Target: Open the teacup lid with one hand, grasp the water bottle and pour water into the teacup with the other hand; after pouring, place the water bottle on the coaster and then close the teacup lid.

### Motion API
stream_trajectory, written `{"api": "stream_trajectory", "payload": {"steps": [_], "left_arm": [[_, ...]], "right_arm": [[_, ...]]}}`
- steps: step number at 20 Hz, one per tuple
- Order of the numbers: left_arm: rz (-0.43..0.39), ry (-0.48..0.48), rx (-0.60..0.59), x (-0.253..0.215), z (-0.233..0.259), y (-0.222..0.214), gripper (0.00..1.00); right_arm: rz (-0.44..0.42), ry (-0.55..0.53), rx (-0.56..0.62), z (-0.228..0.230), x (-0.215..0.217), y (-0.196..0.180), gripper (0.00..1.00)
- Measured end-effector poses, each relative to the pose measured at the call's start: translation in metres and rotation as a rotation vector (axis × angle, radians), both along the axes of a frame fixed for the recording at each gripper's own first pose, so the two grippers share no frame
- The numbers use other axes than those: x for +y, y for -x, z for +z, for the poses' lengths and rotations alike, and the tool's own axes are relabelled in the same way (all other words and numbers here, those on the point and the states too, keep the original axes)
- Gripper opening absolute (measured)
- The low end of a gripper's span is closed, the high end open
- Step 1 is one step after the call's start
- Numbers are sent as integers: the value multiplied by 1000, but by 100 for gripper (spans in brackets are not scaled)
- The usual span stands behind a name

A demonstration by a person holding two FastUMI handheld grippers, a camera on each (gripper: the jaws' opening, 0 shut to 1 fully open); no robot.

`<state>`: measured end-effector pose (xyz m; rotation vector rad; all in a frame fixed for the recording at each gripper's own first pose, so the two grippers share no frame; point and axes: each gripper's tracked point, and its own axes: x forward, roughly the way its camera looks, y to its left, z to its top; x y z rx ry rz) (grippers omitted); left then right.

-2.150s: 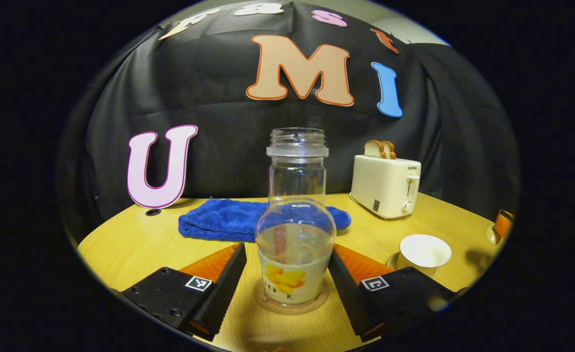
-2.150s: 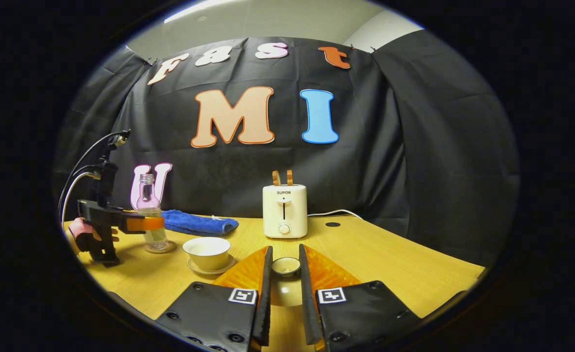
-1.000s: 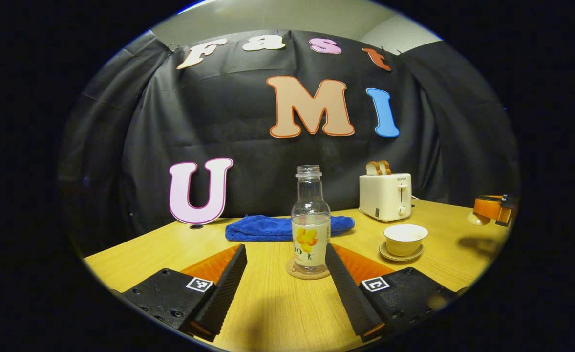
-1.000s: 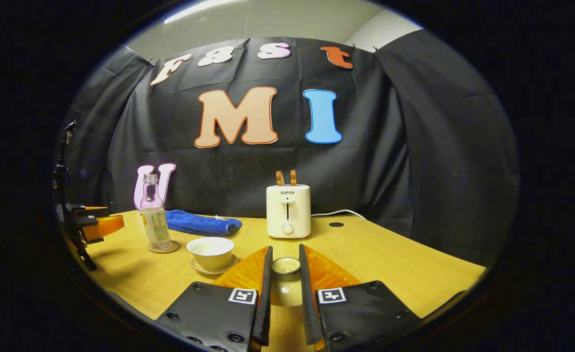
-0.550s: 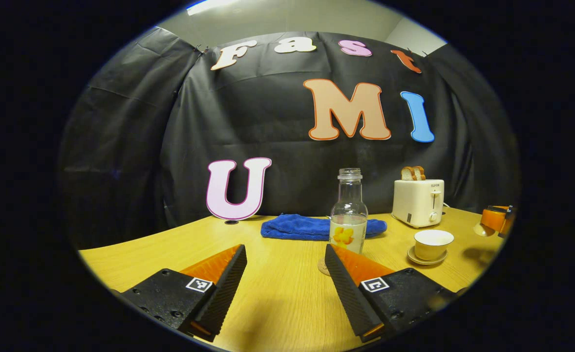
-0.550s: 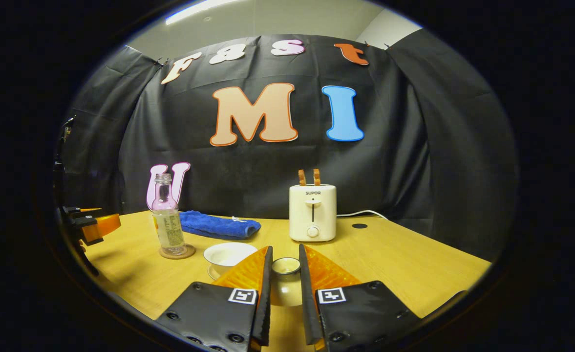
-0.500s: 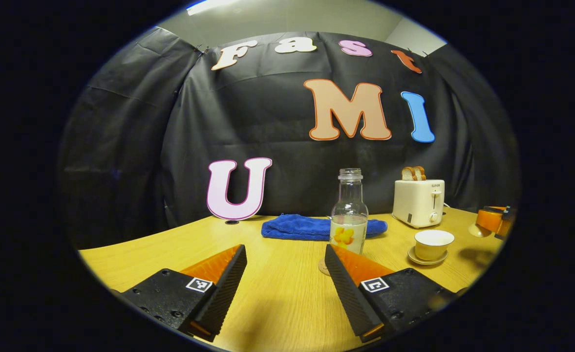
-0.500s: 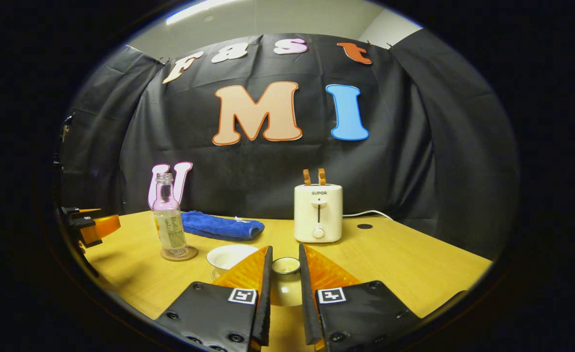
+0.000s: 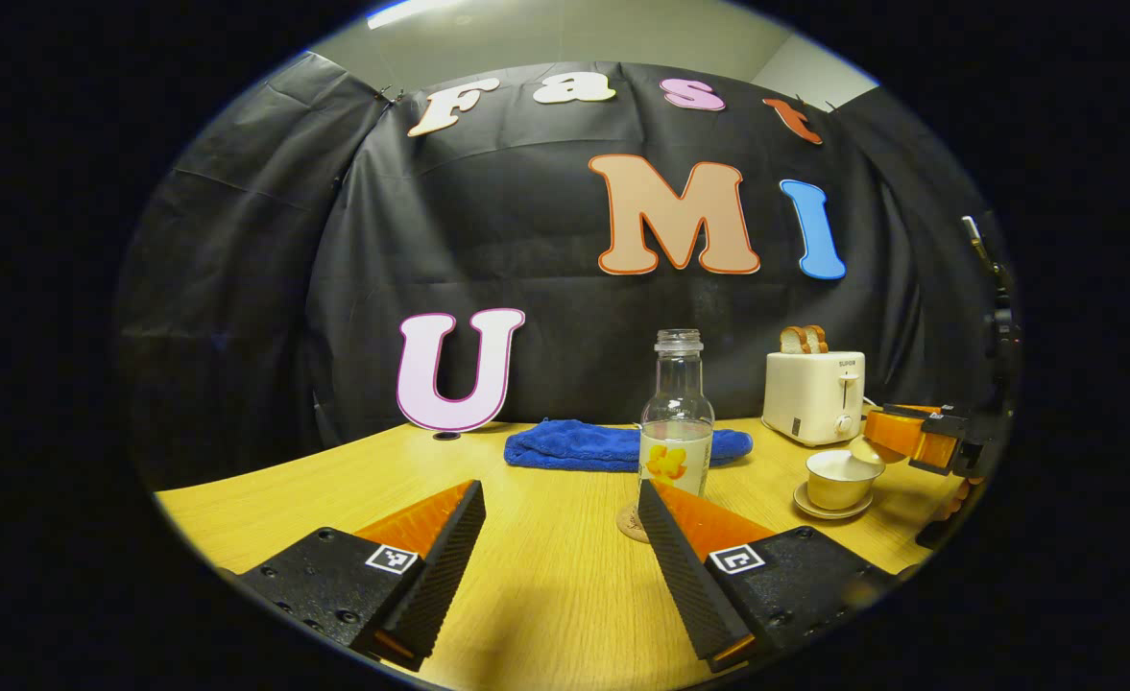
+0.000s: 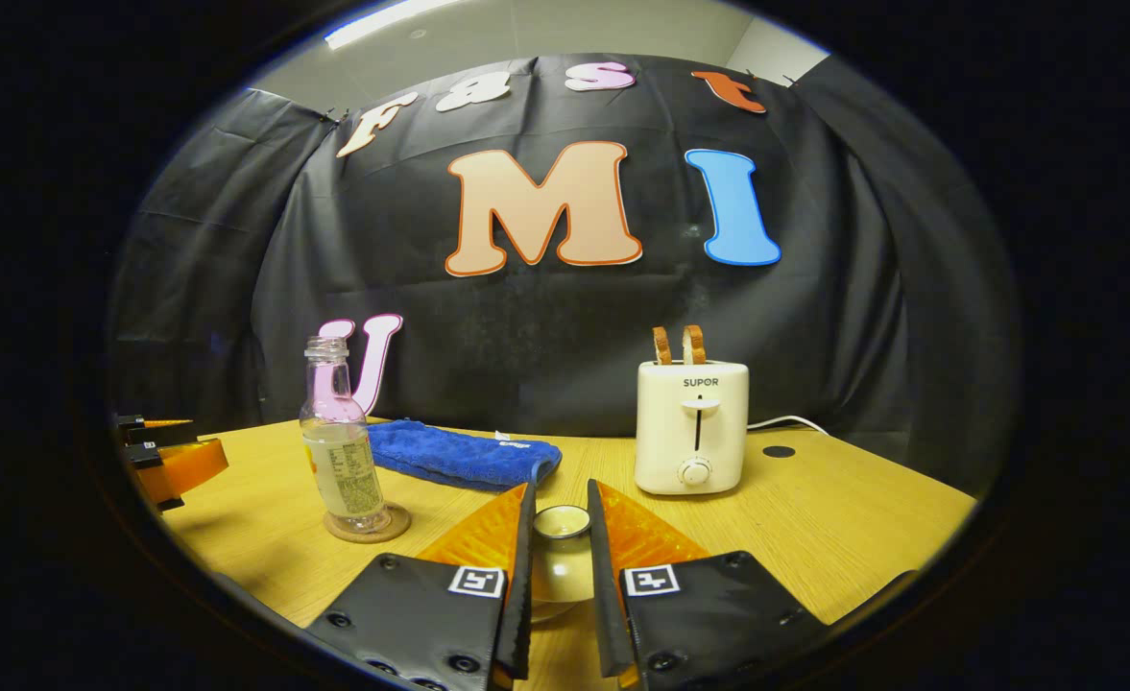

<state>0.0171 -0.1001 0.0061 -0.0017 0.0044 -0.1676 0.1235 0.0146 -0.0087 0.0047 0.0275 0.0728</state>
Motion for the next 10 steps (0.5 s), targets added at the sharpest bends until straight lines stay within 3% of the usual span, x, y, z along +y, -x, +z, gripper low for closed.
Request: {"api": "stream_trajectory", "payload": {"steps": [10], "left_arm": [[1,-1,1,-1,1,0,94]], "right_arm": [[144,17,93,-15,30,-12,31]]}}
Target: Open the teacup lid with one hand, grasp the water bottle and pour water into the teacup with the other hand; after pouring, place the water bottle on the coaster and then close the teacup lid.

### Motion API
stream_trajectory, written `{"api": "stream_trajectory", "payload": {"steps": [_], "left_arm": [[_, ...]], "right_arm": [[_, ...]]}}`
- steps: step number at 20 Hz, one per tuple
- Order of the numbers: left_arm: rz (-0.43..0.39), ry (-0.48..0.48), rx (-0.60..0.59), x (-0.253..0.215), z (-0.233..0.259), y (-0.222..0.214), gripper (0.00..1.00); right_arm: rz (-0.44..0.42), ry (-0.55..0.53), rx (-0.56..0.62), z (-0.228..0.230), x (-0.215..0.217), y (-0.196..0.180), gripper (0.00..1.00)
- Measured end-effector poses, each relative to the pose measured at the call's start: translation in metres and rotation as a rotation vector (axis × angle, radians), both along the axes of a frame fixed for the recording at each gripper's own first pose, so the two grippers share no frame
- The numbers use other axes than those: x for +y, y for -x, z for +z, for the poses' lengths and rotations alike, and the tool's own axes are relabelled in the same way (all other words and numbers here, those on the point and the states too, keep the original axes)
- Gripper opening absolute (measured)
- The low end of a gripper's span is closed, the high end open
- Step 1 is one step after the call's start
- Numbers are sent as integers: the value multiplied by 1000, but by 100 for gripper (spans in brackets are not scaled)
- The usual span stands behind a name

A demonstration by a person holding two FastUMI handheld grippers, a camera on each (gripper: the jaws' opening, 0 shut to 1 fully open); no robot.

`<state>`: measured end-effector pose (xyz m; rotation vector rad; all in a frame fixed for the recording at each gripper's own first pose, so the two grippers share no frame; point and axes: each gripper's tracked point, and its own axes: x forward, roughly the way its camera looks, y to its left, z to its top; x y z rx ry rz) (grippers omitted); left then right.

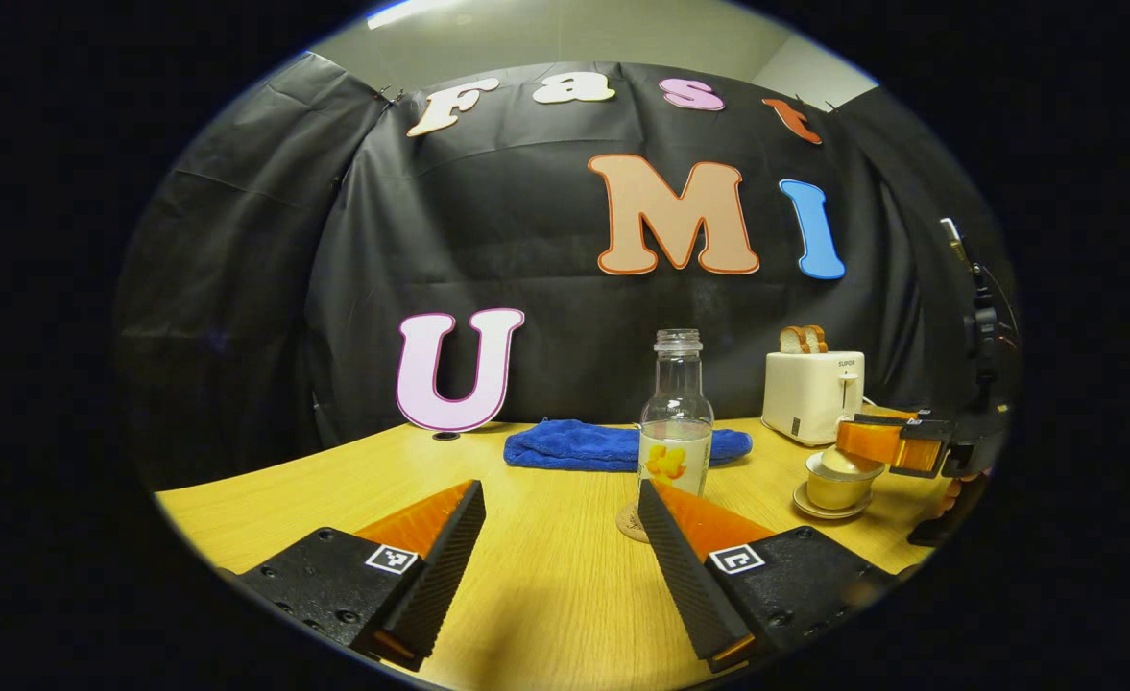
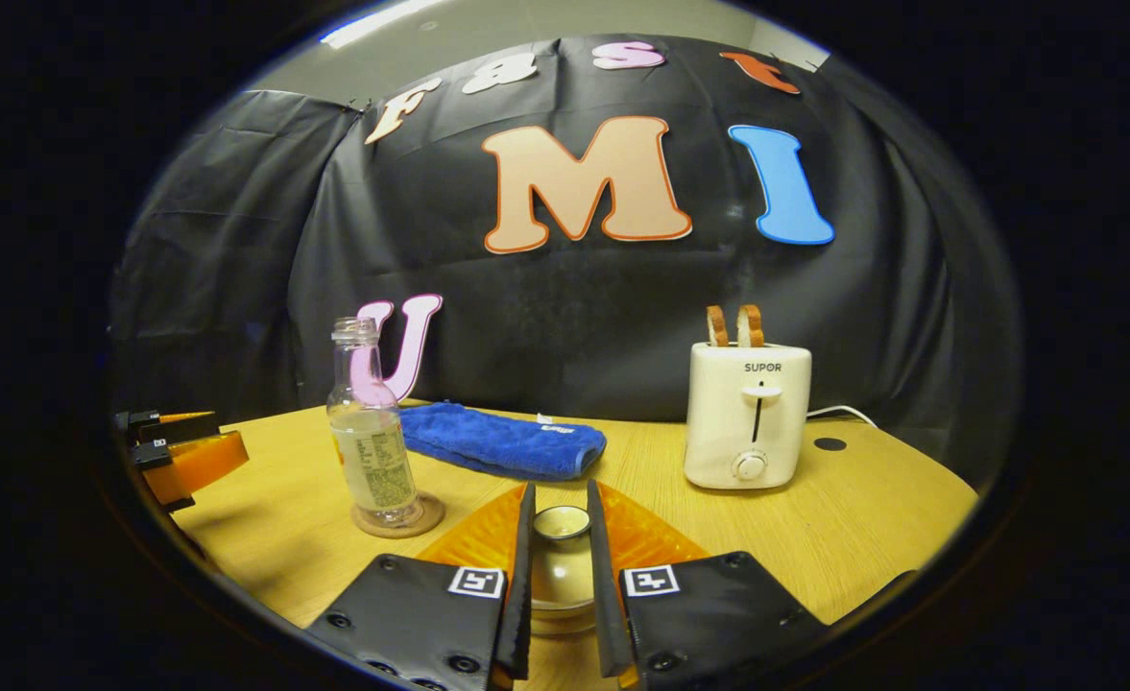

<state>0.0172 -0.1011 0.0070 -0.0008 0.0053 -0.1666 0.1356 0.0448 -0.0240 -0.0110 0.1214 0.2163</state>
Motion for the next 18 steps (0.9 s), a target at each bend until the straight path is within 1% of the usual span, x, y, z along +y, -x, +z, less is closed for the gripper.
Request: {"api": "stream_trajectory", "payload": {"steps": [5,6,8,14,16,17,18], "left_arm": [[0,0,0,0,0,0,94],[0,1,0,-1,-1,-1,94],[0,0,0,0,0,0,94],[0,1,-2,0,0,0,94],[-1,1,-2,0,-1,0,94],[-1,1,-2,0,0,0,94],[-1,1,-2,0,0,0,94]], "right_arm": [[30,7,35,-5,5,-1,31],[28,6,38,-5,5,-1,31],[16,8,41,-6,2,-1,33],[23,11,36,-5,4,1,50],[17,7,12,-1,3,4,73],[10,3,-7,3,1,7,65],[4,-4,-27,6,-1,9,65]]}}
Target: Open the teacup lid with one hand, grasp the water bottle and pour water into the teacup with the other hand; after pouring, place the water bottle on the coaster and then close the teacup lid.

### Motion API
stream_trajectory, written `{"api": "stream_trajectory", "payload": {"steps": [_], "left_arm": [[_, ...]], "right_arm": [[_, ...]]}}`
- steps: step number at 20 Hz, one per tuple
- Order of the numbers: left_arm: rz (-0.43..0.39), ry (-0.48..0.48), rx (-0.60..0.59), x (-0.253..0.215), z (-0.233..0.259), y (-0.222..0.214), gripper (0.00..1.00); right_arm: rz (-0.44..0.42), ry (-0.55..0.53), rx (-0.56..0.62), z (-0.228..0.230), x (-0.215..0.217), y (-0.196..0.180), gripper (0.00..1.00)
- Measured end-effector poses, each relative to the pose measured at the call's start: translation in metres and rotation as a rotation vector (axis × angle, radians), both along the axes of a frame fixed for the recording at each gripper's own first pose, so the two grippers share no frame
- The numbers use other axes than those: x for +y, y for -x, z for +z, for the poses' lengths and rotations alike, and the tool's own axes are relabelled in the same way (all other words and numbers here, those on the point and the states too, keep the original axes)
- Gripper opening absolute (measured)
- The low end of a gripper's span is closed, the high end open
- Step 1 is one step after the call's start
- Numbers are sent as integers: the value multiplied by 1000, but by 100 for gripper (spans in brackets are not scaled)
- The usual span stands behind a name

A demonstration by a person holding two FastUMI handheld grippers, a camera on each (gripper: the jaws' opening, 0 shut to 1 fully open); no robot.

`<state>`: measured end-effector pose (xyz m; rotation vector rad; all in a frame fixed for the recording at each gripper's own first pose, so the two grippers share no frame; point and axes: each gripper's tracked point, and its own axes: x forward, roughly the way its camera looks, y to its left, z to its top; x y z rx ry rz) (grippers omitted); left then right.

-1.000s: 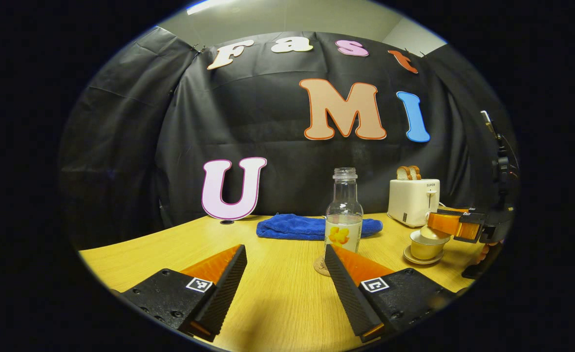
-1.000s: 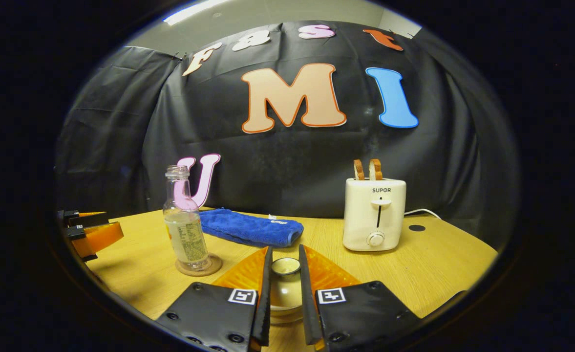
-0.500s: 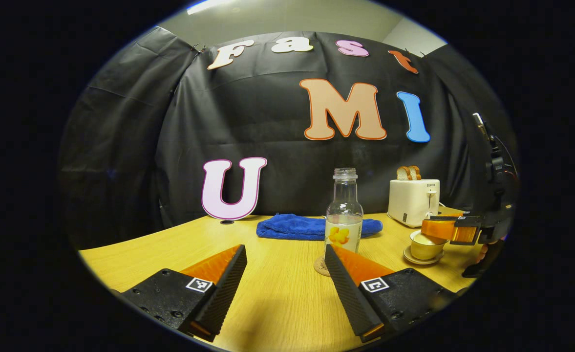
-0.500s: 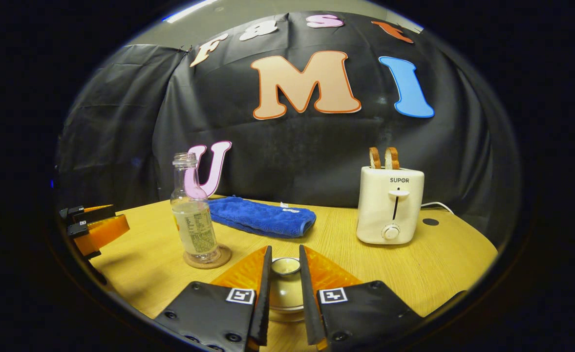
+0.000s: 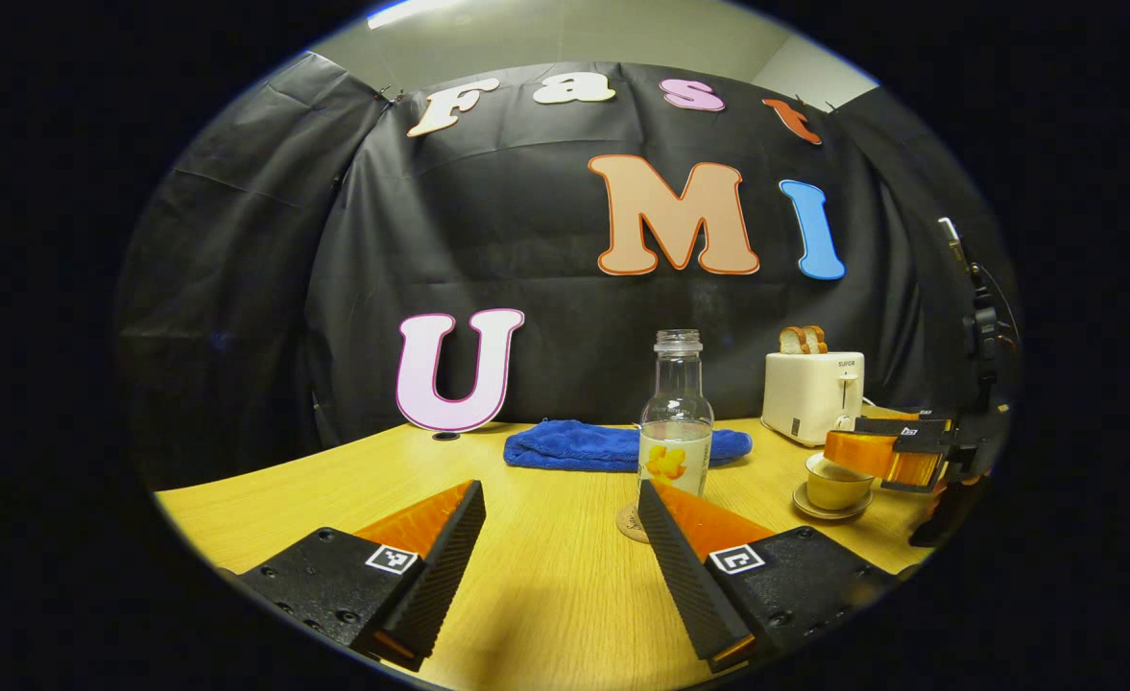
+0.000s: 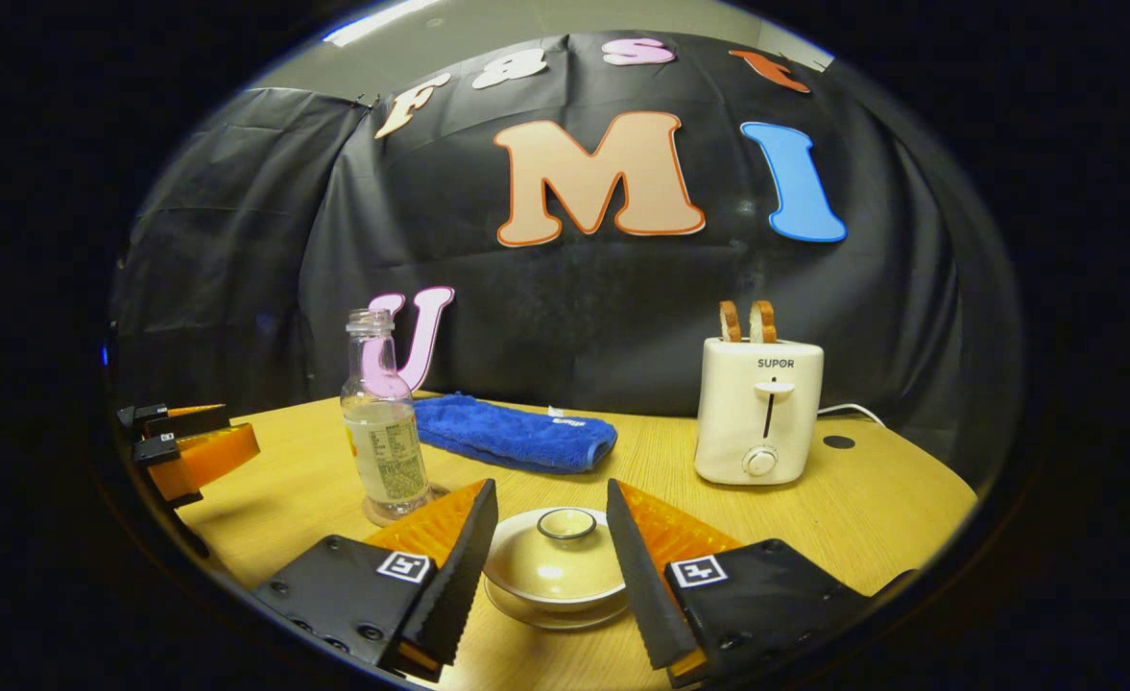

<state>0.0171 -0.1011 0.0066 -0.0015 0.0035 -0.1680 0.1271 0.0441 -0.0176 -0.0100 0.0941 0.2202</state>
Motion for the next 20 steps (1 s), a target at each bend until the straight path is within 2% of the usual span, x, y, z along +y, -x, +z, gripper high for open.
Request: {"api": "stream_trajectory", "payload": {"steps": [2,3,4,6,13,14,20], "left_arm": [[0,1,0,0,0,0,94],[-1,1,0,0,0,0,94],[-1,1,0,0,0,0,94],[0,2,-2,0,1,0,94],[1,1,-3,0,0,-1,94],[1,1,-3,1,0,0,94],[10,1,-2,3,0,0,94]], "right_arm": [[-18,-19,-39,6,-4,6,65],[-41,-22,-55,9,-9,8,84],[-46,-21,-72,12,-10,14,84],[-54,-20,-76,11,-11,21,92],[-121,-17,-84,14,-34,57,94],[-143,-14,-87,16,-39,62,100],[-265,-5,-93,18,-72,83,99]]}}
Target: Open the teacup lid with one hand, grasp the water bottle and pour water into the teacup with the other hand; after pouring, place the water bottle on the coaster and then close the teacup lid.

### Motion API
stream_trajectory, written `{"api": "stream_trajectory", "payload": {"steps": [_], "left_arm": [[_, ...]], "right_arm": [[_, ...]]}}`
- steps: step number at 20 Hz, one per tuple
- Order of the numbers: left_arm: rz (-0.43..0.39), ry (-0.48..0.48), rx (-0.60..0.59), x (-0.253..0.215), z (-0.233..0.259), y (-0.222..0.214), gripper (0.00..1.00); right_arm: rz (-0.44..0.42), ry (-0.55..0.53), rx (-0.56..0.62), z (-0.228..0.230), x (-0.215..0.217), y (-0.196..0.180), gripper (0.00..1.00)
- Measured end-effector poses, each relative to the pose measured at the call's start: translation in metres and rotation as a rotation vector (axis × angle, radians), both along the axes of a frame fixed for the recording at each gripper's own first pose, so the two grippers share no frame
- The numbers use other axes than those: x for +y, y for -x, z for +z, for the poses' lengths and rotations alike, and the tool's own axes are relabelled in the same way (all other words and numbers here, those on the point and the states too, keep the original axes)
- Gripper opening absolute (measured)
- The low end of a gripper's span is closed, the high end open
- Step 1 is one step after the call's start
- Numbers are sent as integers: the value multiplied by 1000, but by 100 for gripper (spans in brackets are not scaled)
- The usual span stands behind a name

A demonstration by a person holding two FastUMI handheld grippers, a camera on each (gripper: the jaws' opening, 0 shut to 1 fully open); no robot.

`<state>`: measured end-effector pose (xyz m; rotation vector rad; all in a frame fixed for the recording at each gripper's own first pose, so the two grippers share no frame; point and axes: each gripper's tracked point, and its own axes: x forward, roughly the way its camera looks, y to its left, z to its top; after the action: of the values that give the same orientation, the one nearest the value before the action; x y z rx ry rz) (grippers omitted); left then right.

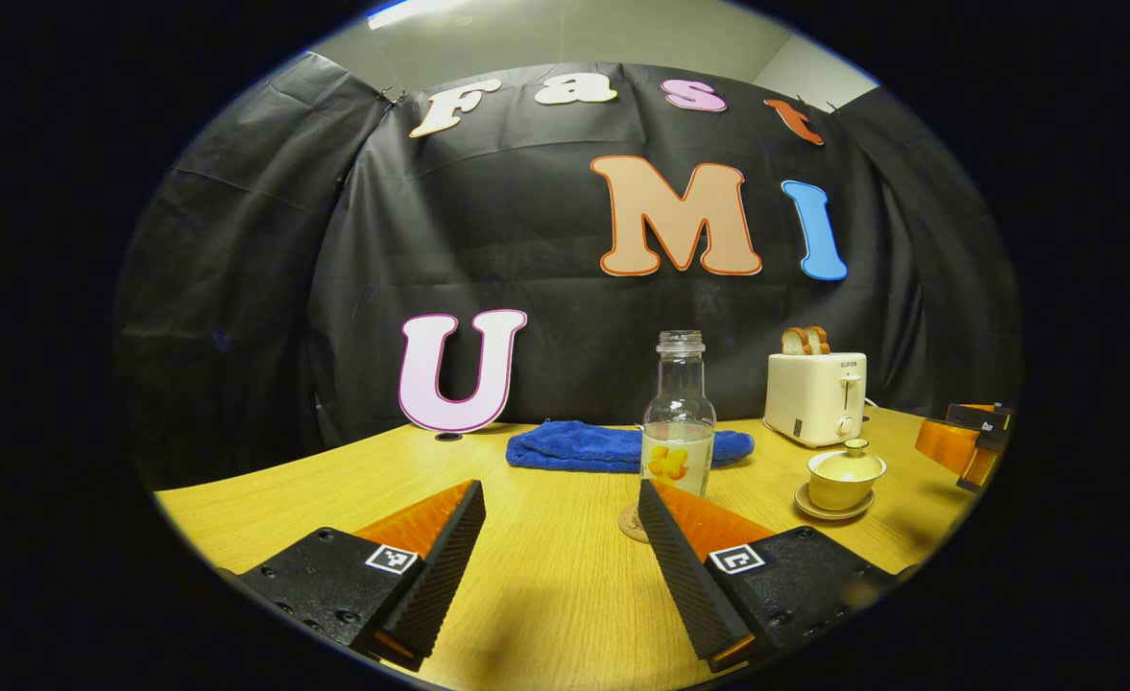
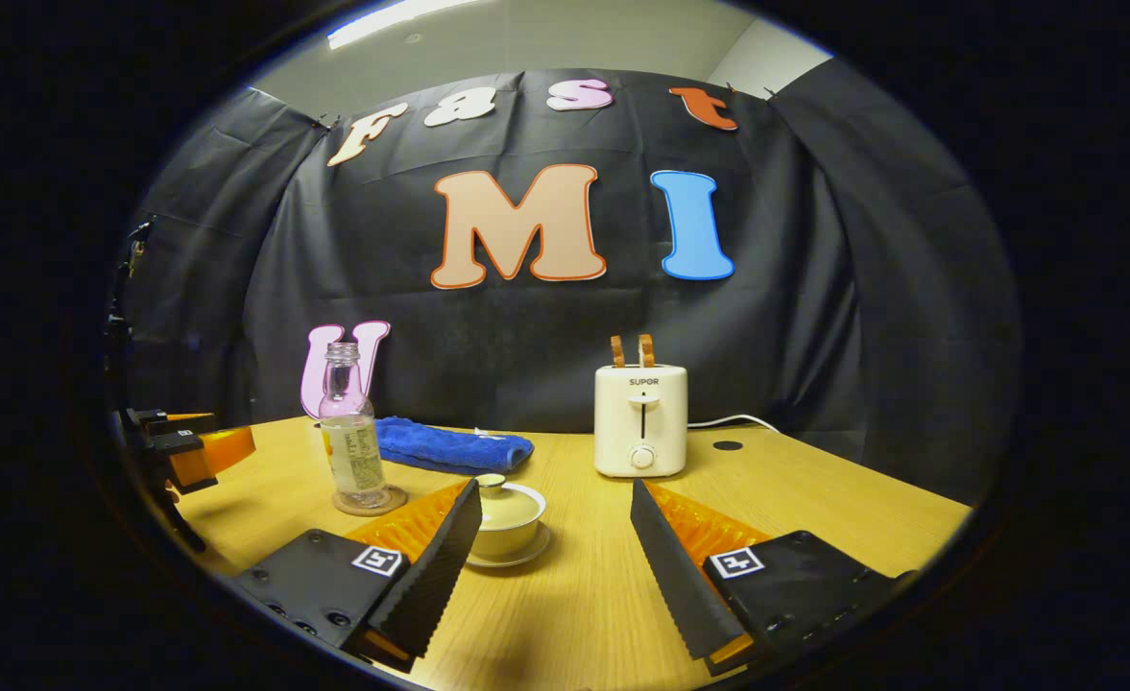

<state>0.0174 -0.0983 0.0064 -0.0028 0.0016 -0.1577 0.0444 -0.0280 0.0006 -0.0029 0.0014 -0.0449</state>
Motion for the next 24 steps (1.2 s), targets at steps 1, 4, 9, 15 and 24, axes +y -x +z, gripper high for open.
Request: {"api": "stream_trajectory", "payload": {"steps": [1,4,9,15,24], "left_arm": [[3,0,0,1,1,0,94],[14,0,1,3,0,0,94],[46,-4,2,10,0,0,94],[130,-6,2,24,0,2,94],[122,-3,3,22,-1,1,94]], "right_arm": [[-30,1,-2,-1,-8,0,99],[-90,4,-4,0,-19,3,99],[-108,4,-5,0,-22,3,99],[-108,5,-6,0,-22,3,99],[-107,5,-5,0,-23,2,94]]}}
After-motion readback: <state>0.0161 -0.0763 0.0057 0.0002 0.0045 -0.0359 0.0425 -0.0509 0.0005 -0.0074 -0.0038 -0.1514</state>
